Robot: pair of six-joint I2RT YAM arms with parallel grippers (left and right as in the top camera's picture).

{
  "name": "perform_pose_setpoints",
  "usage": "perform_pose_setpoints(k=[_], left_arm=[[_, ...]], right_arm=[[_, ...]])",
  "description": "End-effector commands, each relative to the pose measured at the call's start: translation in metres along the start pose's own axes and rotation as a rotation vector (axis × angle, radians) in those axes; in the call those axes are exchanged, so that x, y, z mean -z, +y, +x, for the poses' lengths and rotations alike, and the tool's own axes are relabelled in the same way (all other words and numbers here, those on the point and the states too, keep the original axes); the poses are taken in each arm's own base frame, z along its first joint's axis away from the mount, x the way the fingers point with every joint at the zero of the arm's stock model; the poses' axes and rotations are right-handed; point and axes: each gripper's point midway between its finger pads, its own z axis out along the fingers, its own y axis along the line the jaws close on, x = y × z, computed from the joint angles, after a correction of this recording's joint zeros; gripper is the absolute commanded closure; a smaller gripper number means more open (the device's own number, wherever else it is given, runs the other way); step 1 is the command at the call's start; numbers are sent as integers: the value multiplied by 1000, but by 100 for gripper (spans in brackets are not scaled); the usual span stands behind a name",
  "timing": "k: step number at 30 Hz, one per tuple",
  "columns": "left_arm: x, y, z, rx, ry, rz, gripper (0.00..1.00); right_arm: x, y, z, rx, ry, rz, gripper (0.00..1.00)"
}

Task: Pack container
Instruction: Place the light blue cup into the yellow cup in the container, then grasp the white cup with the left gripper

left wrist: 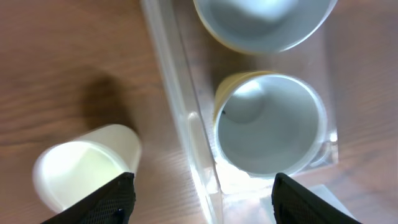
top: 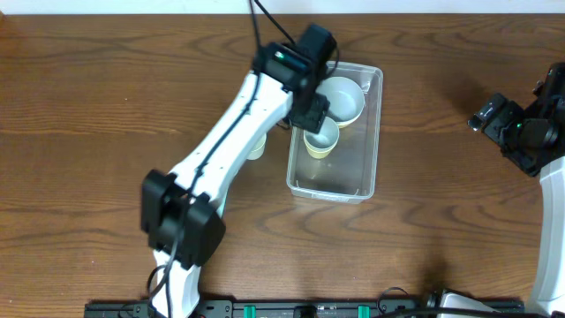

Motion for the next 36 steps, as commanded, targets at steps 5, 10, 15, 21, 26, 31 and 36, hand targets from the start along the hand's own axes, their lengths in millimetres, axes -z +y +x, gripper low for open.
perform_pose_setpoints(k=[5,10,15,21,26,31,36], left_arm=[[113,75,13,135,-164,-117,28],[73,126,37,288,-18,-154,28],[4,133,54,361,108,-38,32],[-61,133,77,368,202,-31,37],[-82,134,89,371,245,-32,61],[-78,133,89,358,243,-31,94],[-49,132,78,348,197,-30,94]], right_arm=[[2,-1,-1,-15,-8,1,1],[2,-1,-1,-15,-8,1,1],[2,-1,-1,-15,-8,1,1],[2,-1,-1,-15,-8,1,1],[2,-1,-1,-15,-8,1,1],[2,-1,-1,-15,-8,1,1],[2,-1,-1,-15,-8,1,1]])
